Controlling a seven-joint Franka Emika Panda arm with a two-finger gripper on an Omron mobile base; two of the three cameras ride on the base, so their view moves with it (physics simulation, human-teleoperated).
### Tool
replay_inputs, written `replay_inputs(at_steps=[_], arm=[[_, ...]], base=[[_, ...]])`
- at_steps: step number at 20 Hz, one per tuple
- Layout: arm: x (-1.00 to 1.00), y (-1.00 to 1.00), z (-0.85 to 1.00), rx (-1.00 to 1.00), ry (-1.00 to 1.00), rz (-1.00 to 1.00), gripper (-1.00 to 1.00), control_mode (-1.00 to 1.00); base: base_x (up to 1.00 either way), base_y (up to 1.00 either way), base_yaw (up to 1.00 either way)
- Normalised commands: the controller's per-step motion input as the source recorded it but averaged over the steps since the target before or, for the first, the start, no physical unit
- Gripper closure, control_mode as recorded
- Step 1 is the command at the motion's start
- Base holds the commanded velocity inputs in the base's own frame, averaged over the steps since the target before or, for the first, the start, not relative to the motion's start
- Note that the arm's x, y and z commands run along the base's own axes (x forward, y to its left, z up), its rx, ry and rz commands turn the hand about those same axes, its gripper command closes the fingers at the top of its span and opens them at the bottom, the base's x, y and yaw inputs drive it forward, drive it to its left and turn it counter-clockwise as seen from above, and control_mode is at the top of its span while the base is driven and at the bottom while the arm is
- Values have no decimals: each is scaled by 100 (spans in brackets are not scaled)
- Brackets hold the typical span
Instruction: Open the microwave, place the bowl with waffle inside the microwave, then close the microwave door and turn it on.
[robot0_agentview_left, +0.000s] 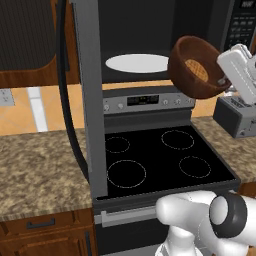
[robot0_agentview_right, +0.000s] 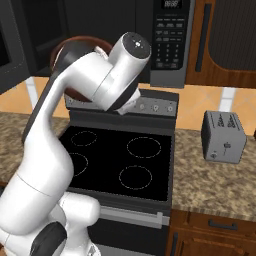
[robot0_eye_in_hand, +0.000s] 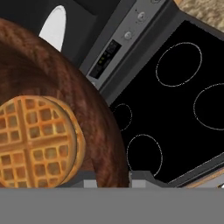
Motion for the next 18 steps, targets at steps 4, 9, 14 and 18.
replay_inputs(at_steps=[4, 9, 14, 18], arm=[[10, 9, 1, 0, 0, -1, 100, -100], [43, 24, 4, 0, 1, -5, 100, -100], [39, 12, 0, 0, 0, -5, 100, -100], [45, 15, 0, 0, 0, -4, 100, -100]], base=[[0, 0, 0], [0, 0, 0], [0, 0, 0], [0, 0, 0]])
